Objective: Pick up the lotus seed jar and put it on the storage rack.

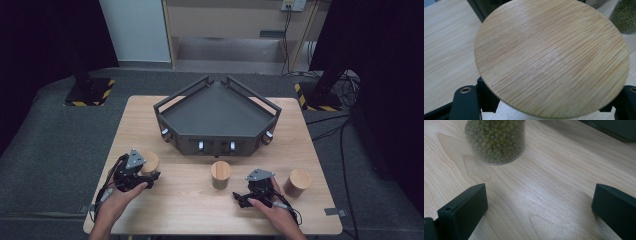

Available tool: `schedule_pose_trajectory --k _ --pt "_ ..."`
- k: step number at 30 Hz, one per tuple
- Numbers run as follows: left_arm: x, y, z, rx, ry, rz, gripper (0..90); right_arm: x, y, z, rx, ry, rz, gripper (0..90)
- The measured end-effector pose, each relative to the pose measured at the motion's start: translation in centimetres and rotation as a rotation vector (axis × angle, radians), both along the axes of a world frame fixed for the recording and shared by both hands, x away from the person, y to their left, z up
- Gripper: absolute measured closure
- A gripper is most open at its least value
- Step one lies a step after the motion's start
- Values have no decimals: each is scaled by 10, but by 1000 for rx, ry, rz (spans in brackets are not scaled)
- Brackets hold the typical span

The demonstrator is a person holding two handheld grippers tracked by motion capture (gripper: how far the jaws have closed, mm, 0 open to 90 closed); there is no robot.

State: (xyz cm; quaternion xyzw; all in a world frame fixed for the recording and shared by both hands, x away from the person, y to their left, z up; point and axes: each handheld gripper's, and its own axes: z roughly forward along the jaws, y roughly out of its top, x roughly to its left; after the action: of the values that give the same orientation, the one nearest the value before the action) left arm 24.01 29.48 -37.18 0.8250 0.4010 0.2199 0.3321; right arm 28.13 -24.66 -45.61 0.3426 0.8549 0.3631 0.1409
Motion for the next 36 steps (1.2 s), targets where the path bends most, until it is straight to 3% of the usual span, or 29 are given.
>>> schedule_pose_trajectory --k 17,36 --pt "6 -8 27 5 -39 -22 245 0 0 0 0 0 0 7" --pt "21 -19 49 19 -44 -65 244 0 0 0 0 0 0 7"
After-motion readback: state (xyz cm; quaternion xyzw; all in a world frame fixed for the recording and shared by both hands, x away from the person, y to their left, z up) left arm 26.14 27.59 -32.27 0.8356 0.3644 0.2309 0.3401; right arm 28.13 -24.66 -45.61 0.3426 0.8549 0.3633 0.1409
